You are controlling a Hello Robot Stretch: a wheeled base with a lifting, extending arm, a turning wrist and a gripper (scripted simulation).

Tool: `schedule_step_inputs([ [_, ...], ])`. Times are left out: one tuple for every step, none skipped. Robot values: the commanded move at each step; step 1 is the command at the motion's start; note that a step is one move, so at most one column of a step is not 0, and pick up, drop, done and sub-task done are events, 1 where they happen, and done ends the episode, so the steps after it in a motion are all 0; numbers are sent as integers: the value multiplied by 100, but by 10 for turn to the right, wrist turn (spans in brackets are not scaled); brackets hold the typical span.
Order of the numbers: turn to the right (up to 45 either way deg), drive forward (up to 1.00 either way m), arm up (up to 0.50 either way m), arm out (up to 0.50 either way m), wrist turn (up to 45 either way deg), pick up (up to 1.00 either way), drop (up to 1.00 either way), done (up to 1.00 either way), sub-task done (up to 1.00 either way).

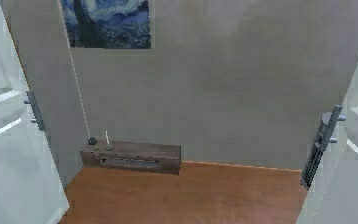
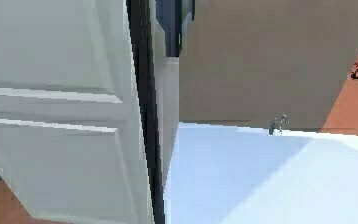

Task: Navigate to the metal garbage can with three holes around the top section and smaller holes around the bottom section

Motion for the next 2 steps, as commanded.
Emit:
schedule_step_inputs([
  [180, 0, 0, 0, 0, 0, 0, 0, 0],
  [0, 75, 0, 0, 0, 0, 0, 0, 0],
])
